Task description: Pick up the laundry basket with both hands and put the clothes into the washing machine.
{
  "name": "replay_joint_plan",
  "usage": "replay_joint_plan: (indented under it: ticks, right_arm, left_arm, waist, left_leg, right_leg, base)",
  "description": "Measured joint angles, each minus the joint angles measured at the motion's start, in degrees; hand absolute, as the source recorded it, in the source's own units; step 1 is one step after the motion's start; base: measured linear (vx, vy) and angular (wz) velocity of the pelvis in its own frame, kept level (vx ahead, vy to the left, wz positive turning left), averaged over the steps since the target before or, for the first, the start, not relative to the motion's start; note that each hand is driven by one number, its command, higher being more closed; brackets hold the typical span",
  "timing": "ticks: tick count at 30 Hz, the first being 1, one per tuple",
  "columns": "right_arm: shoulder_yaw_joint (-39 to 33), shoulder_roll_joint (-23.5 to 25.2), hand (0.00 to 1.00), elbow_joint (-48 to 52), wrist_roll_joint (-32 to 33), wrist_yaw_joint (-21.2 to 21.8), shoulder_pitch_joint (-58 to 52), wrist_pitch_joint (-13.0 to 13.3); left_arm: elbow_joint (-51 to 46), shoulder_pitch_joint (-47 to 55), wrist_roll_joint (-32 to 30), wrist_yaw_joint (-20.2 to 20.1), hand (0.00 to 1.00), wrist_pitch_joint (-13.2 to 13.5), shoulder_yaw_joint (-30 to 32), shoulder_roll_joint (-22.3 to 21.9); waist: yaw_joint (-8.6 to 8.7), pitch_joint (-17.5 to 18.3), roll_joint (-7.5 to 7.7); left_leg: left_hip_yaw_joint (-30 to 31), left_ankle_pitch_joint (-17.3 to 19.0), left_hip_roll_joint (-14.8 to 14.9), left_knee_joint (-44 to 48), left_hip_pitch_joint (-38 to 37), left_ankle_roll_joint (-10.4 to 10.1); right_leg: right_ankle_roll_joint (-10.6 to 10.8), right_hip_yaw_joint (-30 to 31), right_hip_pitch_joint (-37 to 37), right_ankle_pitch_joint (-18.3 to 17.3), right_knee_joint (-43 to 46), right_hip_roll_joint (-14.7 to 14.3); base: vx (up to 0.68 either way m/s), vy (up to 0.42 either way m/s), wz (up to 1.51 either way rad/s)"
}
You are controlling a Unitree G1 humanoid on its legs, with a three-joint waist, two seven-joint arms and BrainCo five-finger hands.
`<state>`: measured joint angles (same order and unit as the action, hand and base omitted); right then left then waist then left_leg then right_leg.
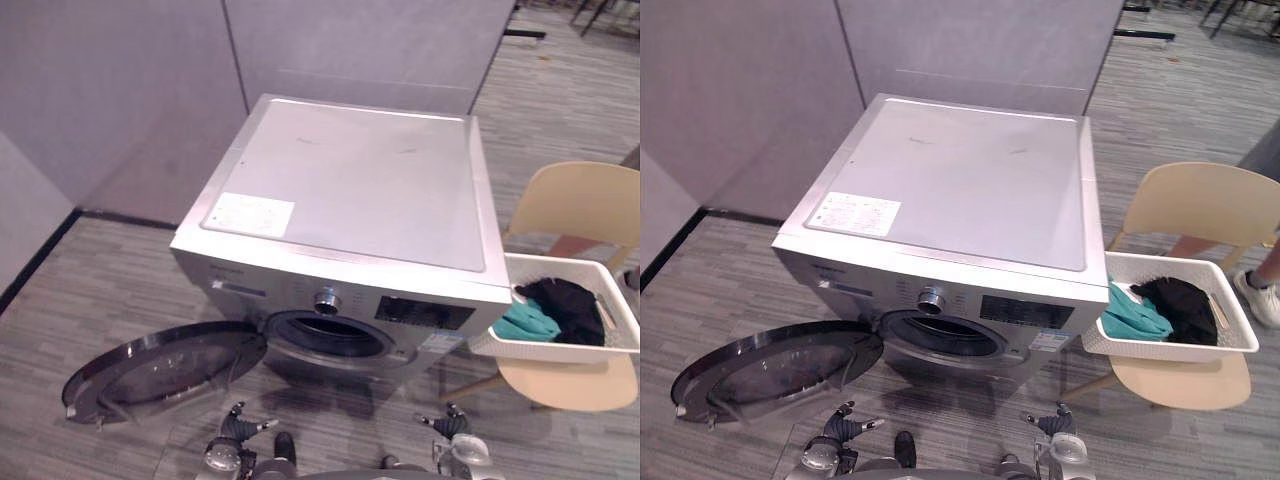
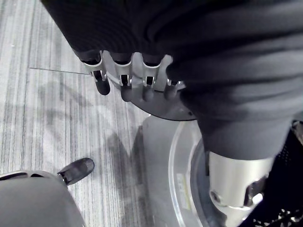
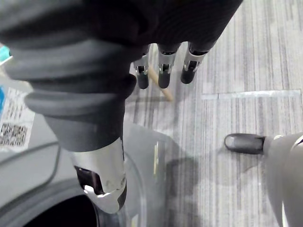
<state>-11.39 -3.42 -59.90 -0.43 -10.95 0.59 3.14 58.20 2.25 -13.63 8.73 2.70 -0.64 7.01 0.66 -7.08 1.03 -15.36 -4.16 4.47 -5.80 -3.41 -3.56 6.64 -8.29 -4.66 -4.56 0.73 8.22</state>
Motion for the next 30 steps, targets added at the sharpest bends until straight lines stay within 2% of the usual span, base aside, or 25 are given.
replay_joint_plan:
  ticks: [4,5,6,7,8,9,10,11,12,13,14,16,17,19,20,21,22,23,24,25,26,27,28,29,30]
  right_arm:
    - [-2.13,0.08,0.00,1.30,3.29,-0.02,0.26,0.34]
    - [-2.46,0.03,0.00,2.32,5.03,-0.08,0.27,0.40]
    - [-2.77,0.01,0.00,2.51,5.61,-0.07,0.28,0.44]
    - [-3.48,-0.04,0.00,2.49,7.28,-0.15,0.38,0.47]
    - [-3.59,-0.28,0.00,2.51,8.92,-0.31,0.58,0.47]
    - [-3.74,-0.39,0.00,2.81,10.06,-0.40,0.89,0.51]
    - [-4.06,-0.38,0.00,3.04,10.69,-0.42,1.30,0.59]
    - [-5.00,-0.55,0.00,2.99,11.48,-0.60,1.39,0.62]
    - [-5.71,-1.25,0.00,2.85,12.19,-0.71,1.14,0.69]
    - [-5.70,-1.48,0.00,2.83,12.34,-0.81,1.21,0.75]
    - [-5.69,-1.75,0.00,2.15,12.37,-1.01,1.35,0.74]
    - [-5.67,-1.55,0.00,0.91,12.34,-1.18,1.59,0.61]
    - [-5.68,-1.58,0.00,0.45,12.33,-1.22,1.73,0.47]
    - [-5.63,-1.64,0.00,0.45,12.21,-1.16,1.06,0.42]
    - [-5.43,-1.64,0.00,0.51,12.13,-1.06,0.18,0.43]
    - [-5.25,-1.62,0.00,0.49,12.05,-0.96,-0.23,0.43]
    - [-4.47,-1.78,0.00,0.49,11.89,-0.80,-0.58,0.46]
    - [-3.17,-1.44,0.00,0.42,11.32,-0.45,-0.35,0.42]
    - [-2.84,-1.29,0.00,0.43,11.04,-0.35,0.18,0.43]
    - [-1.95,-1.35,0.00,0.41,10.83,-0.33,1.26,0.43]
    - [-1.59,-1.48,0.00,-0.46,10.51,-0.20,1.69,0.44]
    - [-1.41,-1.44,0.00,-1.94,10.42,-0.14,1.57,0.32]
    - [-1.43,-1.33,0.00,-2.28,10.40,-0.14,1.28,0.20]
    - [-1.50,-1.05,0.00,-2.23,10.38,-0.14,0.99,0.19]
    - [-1.53,-0.90,0.00,-1.64,10.17,-0.16,1.10,0.19]
  left_arm:
    - [0.41,-0.18,-0.05,0.04,0.00,-0.06,-1.49,-0.02]
    - [0.43,-0.68,-0.03,0.03,0.00,-0.29,-1.71,-0.15]
    - [0.51,-1.11,-0.03,0.03,0.00,-0.40,-1.75,-0.22]
    - [0.60,-1.95,0.00,0.09,0.00,-0.46,-1.74,-0.48]
    - [0.62,-2.75,0.00,0.11,0.00,-0.45,-1.75,-0.73]
    - [0.63,-4.46,0.00,0.09,0.00,-0.46,-1.75,-1.18]
    - [0.60,-4.70,0.04,0.08,0.00,-0.53,-1.81,-1.16]
    - [0.30,-6.03,0.04,0.11,0.00,-0.50,-2.25,-0.98]
    - [0.35,-7.17,0.04,0.14,0.00,-0.52,-2.47,-1.45]
    - [0.31,-7.52,0.04,0.11,0.00,-0.49,-2.74,-1.53]
    - [0.21,-7.98,0.12,0.13,0.00,-0.34,-2.93,-1.73]
    - [0.23,-7.93,0.23,0.14,0.00,-0.35,-2.84,-1.73]
    - [0.50,-7.75,0.55,0.12,0.00,-0.42,-2.75,-1.52]
    - [0.82,-6.64,0.74,0.07,0.00,-0.44,-1.96,-2.26]
    - [0.81,-5.95,1.05,0.07,0.00,-0.35,-1.31,-3.17]
    - [0.80,-5.59,1.80,0.06,0.00,-0.31,-0.91,-3.69]
    - [0.77,-5.18,2.04,0.05,0.00,-0.26,-0.66,-4.17]
    - [0.68,-4.02,2.57,0.02,0.00,-0.04,0.80,-4.71]
    - [0.64,-3.52,2.87,0.03,0.00,0.00,1.62,-4.89]
    - [0.64,-3.04,3.10,0.02,0.00,-0.20,2.40,-5.09]
    - [0.29,-2.30,4.02,0.07,0.00,-0.25,2.51,-5.19]
    - [-2.39,-1.48,5.32,0.20,0.00,0.32,2.90,-4.90]
    - [-3.77,-1.19,5.82,0.21,0.00,0.46,2.91,-4.35]
    - [-4.65,-1.06,6.43,0.28,0.00,0.60,2.96,-3.93]
    - [-5.11,-1.09,6.55,0.24,0.00,1.03,3.09,-4.11]
  waist:
    - [0.01,0.23,-0.68]
    - [0.16,0.18,-0.67]
    - [0.29,0.10,-0.77]
    - [0.29,-0.08,-1.25]
    - [0.30,-0.34,-2.01]
    - [0.45,-0.67,-2.44]
    - [0.70,-1.06,-3.00]
    - [1.68,-1.01,-1.78]
    - [2.31,-1.29,-3.25]
    - [2.33,-1.27,-3.66]
    - [1.97,-1.38,-4.51]
    - [1.48,-1.42,-5.08]
    - [1.57,-1.67,-5.06]
    - [1.74,-1.96,-4.90]
    - [2.09,-2.02,-4.88]
    - [2.20,-2.00,-4.96]
    - [1.91,-2.13,-5.69]
    - [1.50,-2.41,-6.74]
    - [1.47,-2.88,-6.95]
    - [1.39,-3.86,-6.64]
    - [0.75,-4.69,-6.03]
    - [-0.17,-5.52,-5.43]
    - [-0.75,-5.79,-5.02]
    - [-1.15,-6.06,-4.20]
    - [-1.43,-6.39,-4.17]
  left_leg:
    - [-8.82,1.97,0.67,0.33,-1.49,-0.59]
    - [-13.32,2.87,1.02,0.65,-1.54,-0.74]
    - [-14.92,3.44,1.44,1.32,-1.28,-0.64]
    - [-17.79,4.77,2.84,3.32,-0.68,-0.56]
    - [-20.23,6.57,4.90,6.19,0.09,-0.04]
    - [-22.74,8.13,6.92,9.30,0.51,0.45]
    - [-24.16,8.40,7.39,10.13,0.55,0.56]
    - [-27.30,9.22,6.71,11.02,-0.42,0.32]
    - [-30.86,11.45,7.72,13.22,-1.06,-0.74]
    - [-32.03,11.97,8.12,14.02,-1.18,-1.03]
    - [-36.01,12.74,8.55,14.93,-2.17,-2.03]
    - [-41.09,13.28,9.33,14.67,-4.16,-2.86]
    - [-43.55,14.11,9.06,14.70,-5.87,-4.22]
    - [-46.27,14.47,9.98,16.67,-8.91,-4.78]
    - [-46.02,15.88,13.83,24.51,-9.48,-5.46]
    - [-45.51,16.48,17.32,31.55,-9.23,-4.56]
    - [-44.19,16.31,22.74,41.15,-8.12,-1.66]
    - [-38.77,15.30,29.45,54.39,-4.45,8.03]
    - [-34.10,16.56,29.85,58.49,-1.81,9.32]
    - [-23.03,18.40,26.14,61.99,3.82,6.14]
    - [-12.88,20.40,20.00,63.23,9.34,2.82]
    - [-6.21,21.72,14.45,61.66,13.23,1.28]
    - [-4.81,21.74,12.19,59.30,15.27,1.31]
    - [-4.76,21.73,10.19,54.15,17.52,1.31]
    - [-5.30,21.38,8.03,46.29,20.79,1.04]
  right_leg:
    - [-0.43,8.70,3.91,1.82,-0.20,-0.93]
    - [-0.98,13.49,6.77,3.65,-0.39,-1.79]
    - [-1.22,14.11,7.74,4.70,-0.47,-2.21]
    - [-2.78,13.63,9.44,7.39,-0.46,-3.66]
    - [-5.55,9.67,11.02,11.00,-0.83,-5.57]
    - [-9.28,1.68,12.30,13.96,-1.94,-6.53]
    - [-11.11,-3.22,12.69,12.82,-1.71,-6.04]
    - [-14.34,-17.51,13.65,6.28,1.71,-3.75]
    - [-14.69,-28.20,13.73,2.00,5.15,-1.52]
    - [-14.87,-32.07,13.67,1.11,6.45,-0.77]
    - [-16.32,-40.49,13.38,-0.88,9.42,1.22]
    - [-15.45,-48.95,12.56,-3.05,14.11,4.13]
    - [-11.74,-47.60,13.76,-3.22,17.63,4.60]
    - [-10.35,-42.45,15.08,-5.31,21.62,4.19]
    - [-10.25,-39.40,15.14,-7.61,23.34,3.00]
    - [-10.14,-37.56,15.08,-8.74,23.56,1.72]
    - [-10.28,-35.32,14.79,-9.32,22.59,-0.72]
    - [-11.60,-31.09,14.38,-10.17,20.70,-5.17]
    - [-12.21,-29.53,14.12,-10.31,20.34,-6.28]
    - [-12.76,-26.71,13.70,-10.54,19.82,-7.23]
    - [-12.82,-23.87,12.51,-10.56,18.78,-7.77]
    - [-12.58,-21.91,9.62,-10.11,16.44,-8.22]
    - [-11.76,-20.74,7.84,-9.57,15.04,-8.30]
    - [-10.35,-19.67,6.19,-8.69,12.86,-8.32]
    - [-8.80,-18.53,3.63,-8.26,9.88,-8.50]
  base:
    - [0.05,0.052,-1.32]
    - [0.02,0.018,-1.52]
    - [0.03,-0.005,-1.84]
    - [0.02,-0.080,-1.73]
    - [0.01,-0.150,-2.40]
    - [0.01,-0.170,-2.08]
    - [-0.02,-0.186,-1.87]
    - [-0.04,-0.179,-1.54]
    - [-0.04,-0.144,-1.48]
    - [0.02,-0.125,-1.66]
    - [0.07,-0.074,-1.53]
    - [0.13,-0.138,-1.94]
    - [0.13,-0.143,-1.76]
    - [0.19,-0.177,-1.53]
    - [0.28,-0.238,-1.44]
    - [0.27,-0.208,-1.35]
    - [0.19,-0.126,-1.62]
    - [0.17,-0.112,-1.61]
    - [0.14,-0.082,-1.68]
    - [0.13,-0.029,-1.39]
    - [0.19,-0.015,-1.54]
    - [0.27,-0.015,-1.28]
    - [0.31,-0.020,-0.97]
    - [0.35,-0.007,-0.64]
    - [0.32,0.009,-0.43]
